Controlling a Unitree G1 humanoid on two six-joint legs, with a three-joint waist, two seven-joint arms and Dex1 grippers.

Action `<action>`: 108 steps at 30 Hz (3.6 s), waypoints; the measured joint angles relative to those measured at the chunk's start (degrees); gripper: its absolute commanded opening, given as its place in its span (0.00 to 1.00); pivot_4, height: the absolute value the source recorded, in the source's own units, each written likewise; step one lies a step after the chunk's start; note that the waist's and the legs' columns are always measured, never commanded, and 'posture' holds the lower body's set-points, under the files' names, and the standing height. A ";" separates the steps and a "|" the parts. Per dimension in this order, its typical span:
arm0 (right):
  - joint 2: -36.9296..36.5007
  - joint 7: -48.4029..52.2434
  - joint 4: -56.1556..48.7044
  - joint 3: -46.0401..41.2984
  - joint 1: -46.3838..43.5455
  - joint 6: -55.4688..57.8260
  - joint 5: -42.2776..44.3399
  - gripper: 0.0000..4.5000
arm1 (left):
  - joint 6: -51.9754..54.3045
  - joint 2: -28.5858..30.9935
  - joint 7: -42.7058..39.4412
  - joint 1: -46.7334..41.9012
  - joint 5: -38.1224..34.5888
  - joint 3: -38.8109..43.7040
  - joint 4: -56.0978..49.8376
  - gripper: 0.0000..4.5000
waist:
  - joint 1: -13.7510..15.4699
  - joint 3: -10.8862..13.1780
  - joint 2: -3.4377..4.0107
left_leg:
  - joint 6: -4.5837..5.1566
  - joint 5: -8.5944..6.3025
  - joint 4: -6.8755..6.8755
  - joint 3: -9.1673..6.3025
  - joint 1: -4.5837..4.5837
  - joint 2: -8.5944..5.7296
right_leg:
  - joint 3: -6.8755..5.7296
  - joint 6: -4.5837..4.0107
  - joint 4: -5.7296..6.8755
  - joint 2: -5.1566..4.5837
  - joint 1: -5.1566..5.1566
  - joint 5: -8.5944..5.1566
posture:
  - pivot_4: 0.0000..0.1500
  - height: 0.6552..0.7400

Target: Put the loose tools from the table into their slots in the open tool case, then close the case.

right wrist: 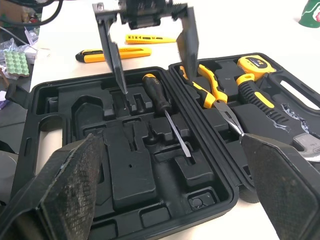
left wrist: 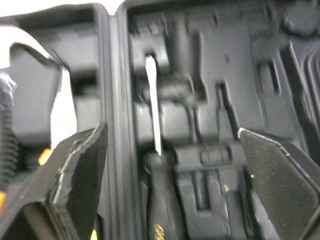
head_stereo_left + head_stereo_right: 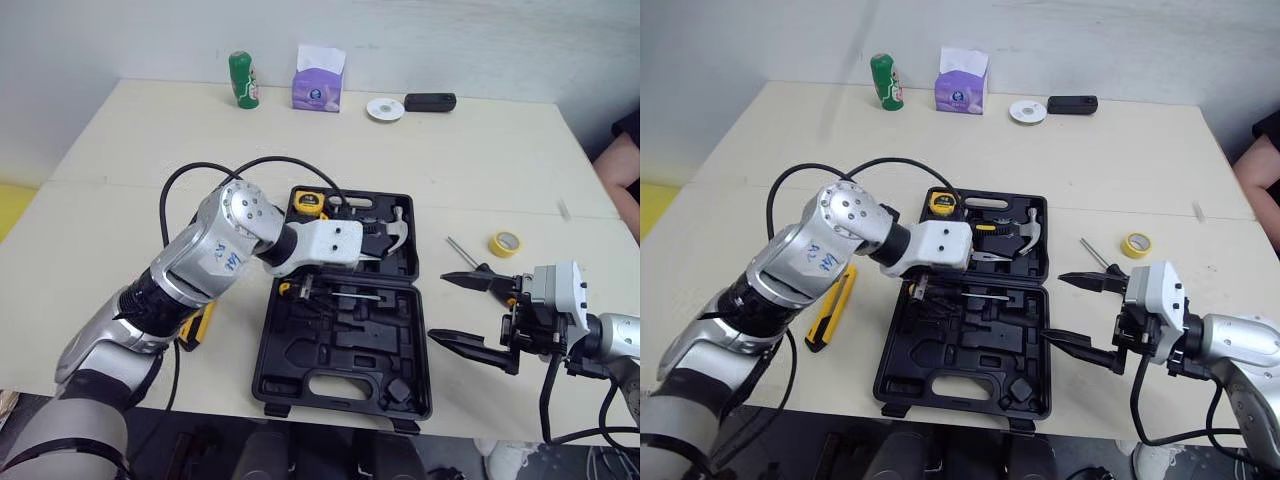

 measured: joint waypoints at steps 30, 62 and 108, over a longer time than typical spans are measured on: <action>1.74 2.59 4.20 -0.10 0.70 -5.13 -3.96 1.00 | -25.77 -5.16 8.47 19.89 -7.22 13.05 16.16 0.00 | 0.03 0.00 0.01 | 0.00 0.00 0.05 -0.14 -0.05 -0.06 | -0.14 0.03 -0.02 -0.01 0.03 0.03 | 1.00 1.00; 1.75 3.13 5.61 -0.35 2.06 -6.22 -4.14 1.00 | -5.44 -4.58 17.26 21.17 -3.64 6.46 9.44 0.00 | -0.17 -1.91 0.60 | -0.12 -1.17 -0.08 -0.22 1.70 0.25 | -0.06 -0.04 -0.84 -0.30 1.87 -0.02 | 1.00 1.00; -0.46 -9.95 78.16 -34.96 17.65 -50.22 -15.43 1.00 | -39.58 16.87 31.09 62.45 -16.67 73.59 48.74 1.00 | -1.75 -0.35 0.73 | -0.10 -1.41 -1.00 1.04 1.57 0.48 | 0.96 -0.11 -1.04 -0.35 0.61 0.02 | 1.00 1.00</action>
